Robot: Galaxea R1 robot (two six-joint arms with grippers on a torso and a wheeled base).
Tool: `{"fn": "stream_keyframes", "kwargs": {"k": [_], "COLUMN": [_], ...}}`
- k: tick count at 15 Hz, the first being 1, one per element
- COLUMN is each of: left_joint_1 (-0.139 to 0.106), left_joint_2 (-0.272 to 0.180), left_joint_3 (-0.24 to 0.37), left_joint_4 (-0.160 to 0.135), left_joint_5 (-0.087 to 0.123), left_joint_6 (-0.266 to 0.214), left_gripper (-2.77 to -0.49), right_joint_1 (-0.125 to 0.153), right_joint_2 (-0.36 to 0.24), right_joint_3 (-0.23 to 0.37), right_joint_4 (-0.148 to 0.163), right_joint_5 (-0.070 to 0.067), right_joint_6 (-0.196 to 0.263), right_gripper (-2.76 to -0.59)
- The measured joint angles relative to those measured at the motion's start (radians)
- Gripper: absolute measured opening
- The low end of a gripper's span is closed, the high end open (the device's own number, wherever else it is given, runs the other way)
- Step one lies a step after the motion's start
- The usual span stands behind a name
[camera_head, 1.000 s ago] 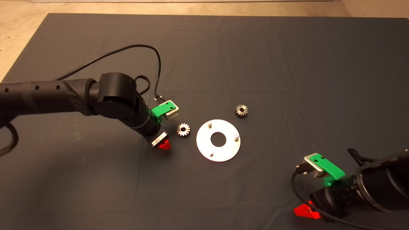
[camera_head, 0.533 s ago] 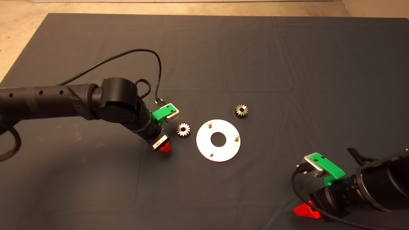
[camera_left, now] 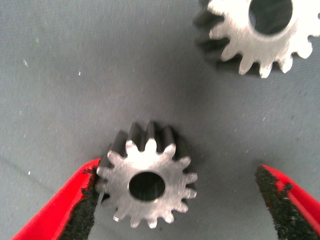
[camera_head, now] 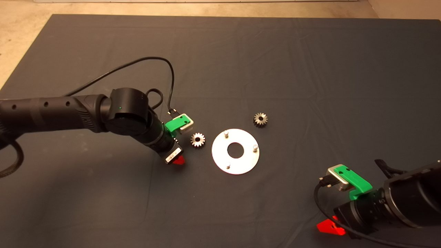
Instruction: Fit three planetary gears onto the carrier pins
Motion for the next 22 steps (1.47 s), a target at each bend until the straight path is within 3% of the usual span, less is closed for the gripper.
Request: {"fn": "stream_keyframes", "kwargs": {"k": [9,13,22], "left_joint_1": [0.000,0.000,0.000], "left_joint_2": [0.000,0.000,-0.006], "left_joint_3": [-0.011,-0.023,-0.024], "left_joint_4": [0.001,0.009,0.013], "left_joint_5": [-0.023,-0.058,-0.058], "left_joint_6": [0.000,0.000,0.007], "left_gripper": [-1.57,-1.72,-2.09], "right_joint_1": [0.000,0.000,0.008], "right_joint_2": [0.000,0.000,0.000], "right_joint_3": [0.000,0.000,0.000], "right_joint_4": [0.000,0.000,0.000], "right_joint_5": [0.000,0.000,0.000], "right_joint_6": [0.000,0.000,0.000], "right_gripper": [-0.86,-0.86,-0.86]}}
